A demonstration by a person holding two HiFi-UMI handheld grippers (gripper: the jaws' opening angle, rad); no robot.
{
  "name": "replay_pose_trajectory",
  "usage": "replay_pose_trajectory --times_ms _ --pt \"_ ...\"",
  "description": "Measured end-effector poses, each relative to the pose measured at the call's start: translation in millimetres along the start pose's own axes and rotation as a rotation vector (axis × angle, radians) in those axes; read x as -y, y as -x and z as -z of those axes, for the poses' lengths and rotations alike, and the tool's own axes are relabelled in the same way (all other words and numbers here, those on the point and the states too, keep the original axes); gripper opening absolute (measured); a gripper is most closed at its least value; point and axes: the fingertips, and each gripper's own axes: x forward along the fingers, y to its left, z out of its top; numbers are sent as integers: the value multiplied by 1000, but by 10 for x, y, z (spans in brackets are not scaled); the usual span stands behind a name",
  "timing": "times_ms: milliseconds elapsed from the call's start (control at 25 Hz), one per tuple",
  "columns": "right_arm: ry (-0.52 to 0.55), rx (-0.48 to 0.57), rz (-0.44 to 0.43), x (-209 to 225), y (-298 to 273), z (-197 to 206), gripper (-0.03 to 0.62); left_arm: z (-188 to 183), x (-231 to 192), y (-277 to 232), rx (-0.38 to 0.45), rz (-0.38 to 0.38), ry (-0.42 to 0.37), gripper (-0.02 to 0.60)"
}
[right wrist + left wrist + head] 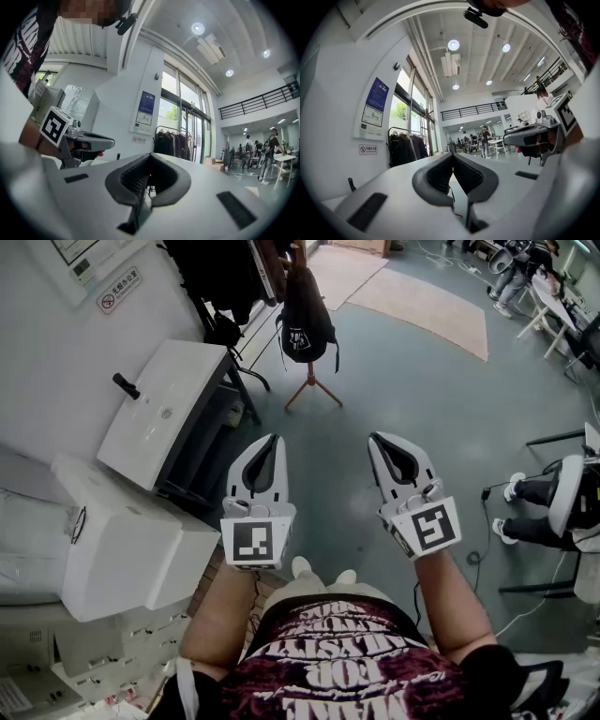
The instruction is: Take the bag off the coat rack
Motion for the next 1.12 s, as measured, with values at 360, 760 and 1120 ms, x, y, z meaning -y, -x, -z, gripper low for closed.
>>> replay_pose_trajectory --times_ms 360,760,1120 --pt "-39 5 16 -67 -55 37 3 120 -211 43 -21 -23 -2 5" --pt "-23 -21 41 -92 -126 81 3 109 -350 70 -1 -11 14 5" --pt "-11 -38 47 -167 -316 80 3 136 -510 38 -1 12 5 5"
